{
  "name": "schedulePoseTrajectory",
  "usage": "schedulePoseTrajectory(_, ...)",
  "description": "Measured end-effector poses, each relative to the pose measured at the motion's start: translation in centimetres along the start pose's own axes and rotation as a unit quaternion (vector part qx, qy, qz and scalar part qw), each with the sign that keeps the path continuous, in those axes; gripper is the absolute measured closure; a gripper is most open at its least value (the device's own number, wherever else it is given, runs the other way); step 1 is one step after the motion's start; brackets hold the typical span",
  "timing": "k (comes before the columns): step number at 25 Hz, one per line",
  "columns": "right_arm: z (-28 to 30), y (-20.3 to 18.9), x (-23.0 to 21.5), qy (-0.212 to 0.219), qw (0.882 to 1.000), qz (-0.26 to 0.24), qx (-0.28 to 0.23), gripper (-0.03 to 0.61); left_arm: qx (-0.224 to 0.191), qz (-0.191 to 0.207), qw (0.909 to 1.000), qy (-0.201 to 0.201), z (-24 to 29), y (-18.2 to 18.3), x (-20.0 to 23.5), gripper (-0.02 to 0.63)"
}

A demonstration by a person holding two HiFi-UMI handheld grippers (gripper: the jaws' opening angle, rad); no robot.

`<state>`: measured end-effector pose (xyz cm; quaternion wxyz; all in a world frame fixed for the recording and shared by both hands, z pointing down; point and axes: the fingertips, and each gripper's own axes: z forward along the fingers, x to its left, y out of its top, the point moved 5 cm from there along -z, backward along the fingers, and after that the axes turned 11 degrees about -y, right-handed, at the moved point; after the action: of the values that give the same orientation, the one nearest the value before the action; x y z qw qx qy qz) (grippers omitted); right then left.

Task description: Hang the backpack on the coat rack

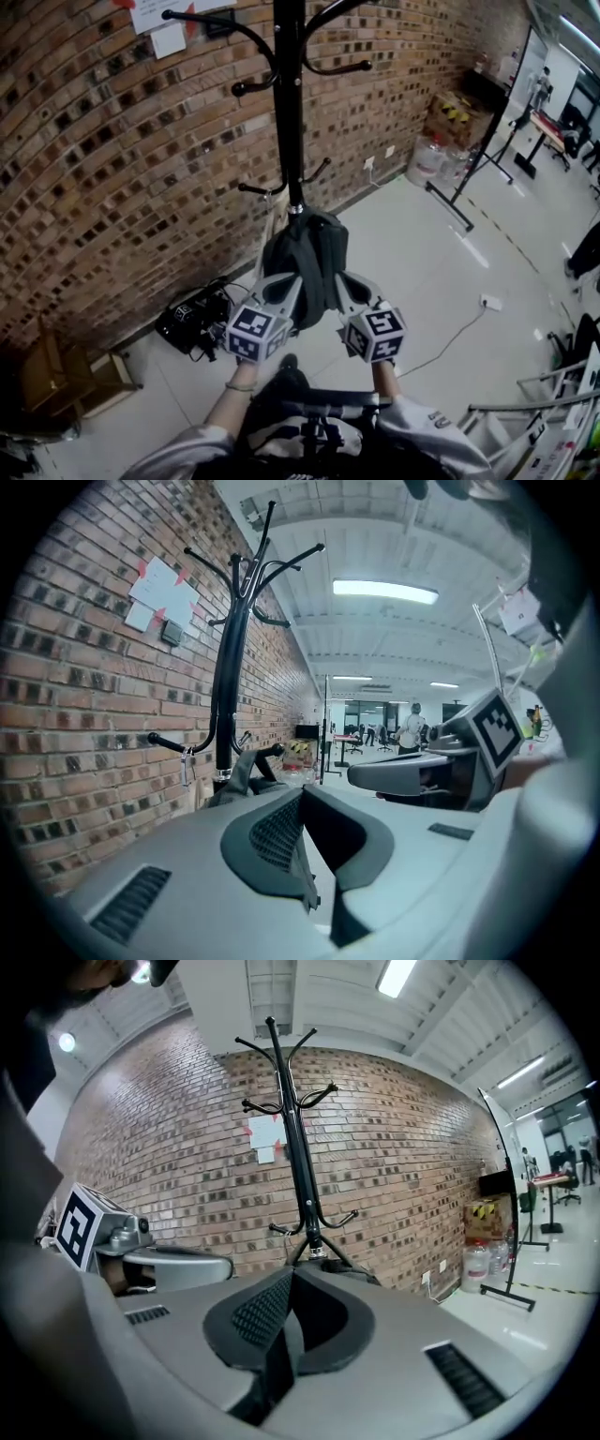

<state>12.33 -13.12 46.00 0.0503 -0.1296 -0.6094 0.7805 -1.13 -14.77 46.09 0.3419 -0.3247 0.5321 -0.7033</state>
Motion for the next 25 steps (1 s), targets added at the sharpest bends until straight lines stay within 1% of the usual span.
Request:
schedulePoseTrajectory(5,-3.0,-0.5,0.9,0.024,1.000,0.003,-0.006,0.566,-0.005,-0.007,0.9996,0.026,-1.3,-0.9,-3.3,0.612)
schedulePoseTrajectory(10,-4.9,-1.3,2.0,0.039,0.999,0.004,-0.001,0.566,-0.008,-0.012,0.9990,0.043,-2.8,-1.2,-5.3,0.612)
schedulePoseTrajectory(15,-5.5,-1.4,2.8,0.044,0.999,0.005,0.002,0.566,-0.008,-0.019,0.9985,0.050,-3.9,-1.4,-5.9,0.612)
schedulePoseTrajectory(22,-5.5,-1.3,3.9,0.040,0.999,-0.001,0.003,0.566,-0.004,-0.021,0.9988,0.044,-4.3,-1.6,-6.1,0.612)
schedulePoseTrajectory(25,-5.4,-1.4,4.2,0.035,0.999,0.004,0.005,0.568,-0.004,-0.023,0.9988,0.043,-4.5,-1.5,-5.8,0.612)
